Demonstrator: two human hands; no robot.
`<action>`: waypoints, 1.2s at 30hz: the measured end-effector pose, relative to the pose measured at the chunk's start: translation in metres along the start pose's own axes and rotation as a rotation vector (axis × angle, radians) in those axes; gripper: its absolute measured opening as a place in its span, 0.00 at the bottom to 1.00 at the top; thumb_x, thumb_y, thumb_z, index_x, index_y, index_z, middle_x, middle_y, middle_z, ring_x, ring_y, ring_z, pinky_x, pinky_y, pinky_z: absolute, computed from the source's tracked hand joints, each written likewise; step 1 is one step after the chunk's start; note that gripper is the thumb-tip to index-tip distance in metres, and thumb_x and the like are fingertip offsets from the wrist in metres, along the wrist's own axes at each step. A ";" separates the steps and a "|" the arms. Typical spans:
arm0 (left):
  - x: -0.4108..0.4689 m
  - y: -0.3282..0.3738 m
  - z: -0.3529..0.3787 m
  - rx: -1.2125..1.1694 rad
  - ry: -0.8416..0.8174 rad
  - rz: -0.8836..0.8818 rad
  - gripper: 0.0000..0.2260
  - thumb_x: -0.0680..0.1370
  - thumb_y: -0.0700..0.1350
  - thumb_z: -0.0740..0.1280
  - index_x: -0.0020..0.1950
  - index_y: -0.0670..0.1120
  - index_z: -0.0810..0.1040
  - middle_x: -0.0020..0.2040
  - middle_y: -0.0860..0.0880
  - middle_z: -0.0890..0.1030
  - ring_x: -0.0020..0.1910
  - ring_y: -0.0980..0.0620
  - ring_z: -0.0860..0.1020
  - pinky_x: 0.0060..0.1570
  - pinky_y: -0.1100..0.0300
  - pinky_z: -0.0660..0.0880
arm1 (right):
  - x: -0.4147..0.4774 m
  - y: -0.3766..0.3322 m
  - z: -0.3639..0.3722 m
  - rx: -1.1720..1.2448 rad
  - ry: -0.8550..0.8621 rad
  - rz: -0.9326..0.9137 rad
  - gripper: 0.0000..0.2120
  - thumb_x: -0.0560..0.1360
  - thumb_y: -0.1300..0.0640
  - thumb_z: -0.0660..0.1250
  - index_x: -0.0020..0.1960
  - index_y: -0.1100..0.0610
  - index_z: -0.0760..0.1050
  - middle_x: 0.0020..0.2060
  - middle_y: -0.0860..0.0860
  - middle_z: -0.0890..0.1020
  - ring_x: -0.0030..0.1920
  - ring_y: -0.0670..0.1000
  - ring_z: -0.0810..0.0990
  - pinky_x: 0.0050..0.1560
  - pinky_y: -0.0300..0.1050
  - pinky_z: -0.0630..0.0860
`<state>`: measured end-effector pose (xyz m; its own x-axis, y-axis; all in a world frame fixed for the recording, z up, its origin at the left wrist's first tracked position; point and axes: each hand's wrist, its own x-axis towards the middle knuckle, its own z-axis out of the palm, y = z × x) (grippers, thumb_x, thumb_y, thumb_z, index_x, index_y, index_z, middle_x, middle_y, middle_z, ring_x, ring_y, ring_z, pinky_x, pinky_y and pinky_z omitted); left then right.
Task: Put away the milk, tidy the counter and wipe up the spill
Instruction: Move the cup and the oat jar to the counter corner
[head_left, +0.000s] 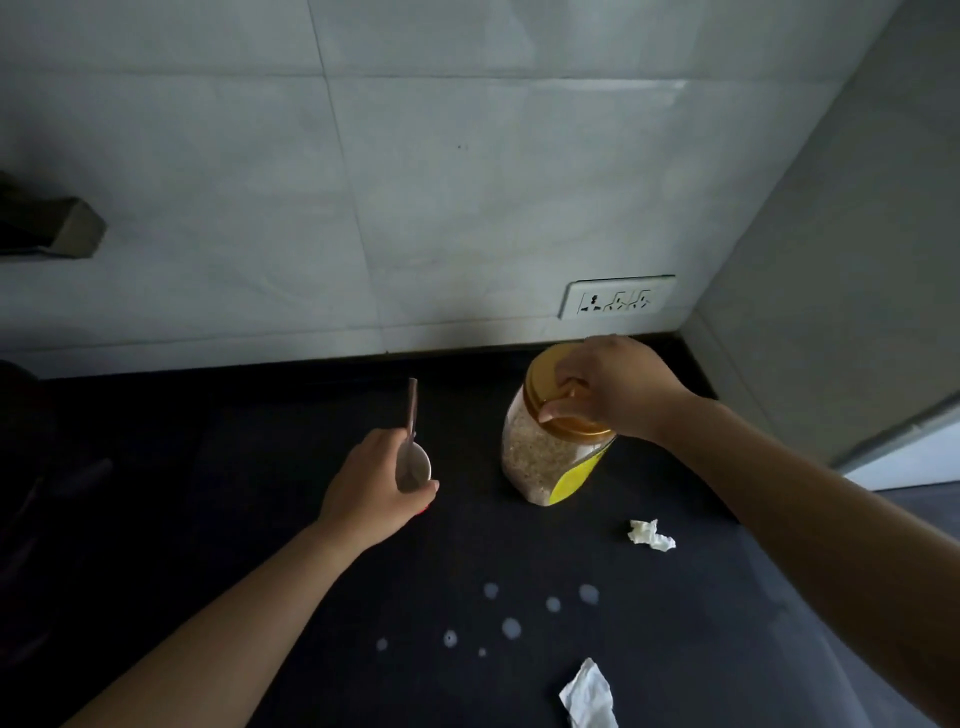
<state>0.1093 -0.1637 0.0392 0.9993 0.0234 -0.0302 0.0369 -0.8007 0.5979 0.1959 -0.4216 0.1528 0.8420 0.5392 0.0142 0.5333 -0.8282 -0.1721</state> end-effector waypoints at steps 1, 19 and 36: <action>-0.003 0.005 -0.002 -0.009 0.013 0.011 0.24 0.68 0.54 0.73 0.61 0.50 0.71 0.57 0.54 0.73 0.52 0.57 0.73 0.46 0.65 0.71 | -0.003 -0.002 0.001 0.002 0.014 -0.006 0.18 0.68 0.39 0.68 0.42 0.54 0.77 0.38 0.48 0.75 0.42 0.52 0.74 0.39 0.45 0.68; -0.119 0.122 -0.021 -0.201 0.140 0.135 0.23 0.67 0.51 0.74 0.59 0.54 0.72 0.55 0.58 0.73 0.54 0.60 0.72 0.47 0.70 0.65 | -0.179 -0.026 -0.049 0.362 0.332 0.200 0.13 0.73 0.50 0.67 0.36 0.58 0.73 0.28 0.50 0.75 0.30 0.49 0.71 0.32 0.43 0.67; -0.383 0.235 0.088 -0.304 0.146 0.048 0.20 0.66 0.51 0.75 0.53 0.60 0.71 0.49 0.66 0.71 0.48 0.71 0.71 0.45 0.78 0.63 | -0.487 -0.047 -0.023 0.501 0.348 0.297 0.02 0.67 0.50 0.74 0.39 0.45 0.81 0.32 0.39 0.79 0.35 0.43 0.78 0.35 0.35 0.72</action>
<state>-0.2652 -0.4139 0.1210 0.9900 0.0935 0.1054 -0.0305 -0.5882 0.8081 -0.2374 -0.6482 0.1764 0.9689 0.1497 0.1972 0.2436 -0.7179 -0.6521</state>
